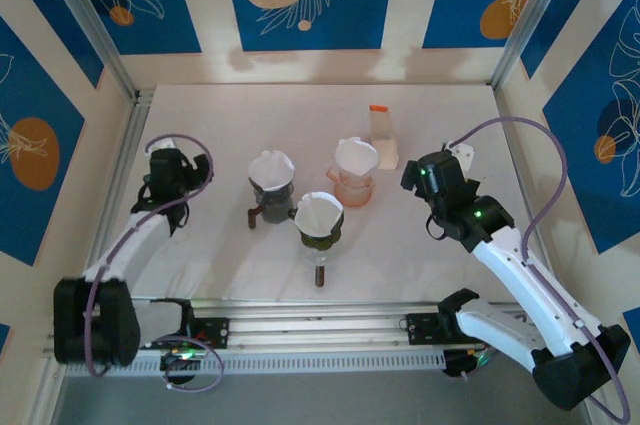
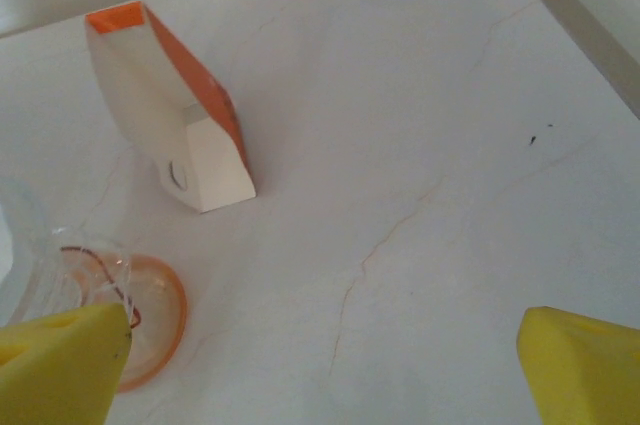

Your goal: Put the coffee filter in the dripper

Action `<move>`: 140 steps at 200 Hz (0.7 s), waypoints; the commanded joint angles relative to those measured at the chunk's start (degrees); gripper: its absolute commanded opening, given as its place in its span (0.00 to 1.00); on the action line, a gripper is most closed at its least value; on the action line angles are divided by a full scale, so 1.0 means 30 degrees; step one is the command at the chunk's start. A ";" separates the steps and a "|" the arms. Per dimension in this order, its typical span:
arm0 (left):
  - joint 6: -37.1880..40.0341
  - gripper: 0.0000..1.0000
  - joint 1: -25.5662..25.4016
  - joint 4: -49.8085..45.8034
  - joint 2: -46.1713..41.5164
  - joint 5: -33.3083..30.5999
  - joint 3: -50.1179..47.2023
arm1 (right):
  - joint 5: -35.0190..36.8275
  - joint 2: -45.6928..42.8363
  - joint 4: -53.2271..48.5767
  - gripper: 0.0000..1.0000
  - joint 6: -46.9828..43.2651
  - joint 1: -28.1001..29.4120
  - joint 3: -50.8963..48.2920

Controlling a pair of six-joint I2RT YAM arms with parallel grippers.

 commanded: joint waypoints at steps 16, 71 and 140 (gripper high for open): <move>0.3401 1.00 0.0146 0.7931 0.1800 -0.1760 -0.3244 | -0.0175 0.0052 0.0428 0.99 0.0270 -0.0356 0.0096; 0.4167 1.00 0.0205 1.2927 0.4615 -0.1080 -0.4104 | 0.0177 0.0521 0.0905 0.99 -0.0205 -0.0590 -0.0304; 0.6026 1.00 -0.0343 1.8919 0.6337 0.2017 -0.6623 | -0.3951 0.0411 0.6122 0.99 -0.2784 -0.2822 -0.2971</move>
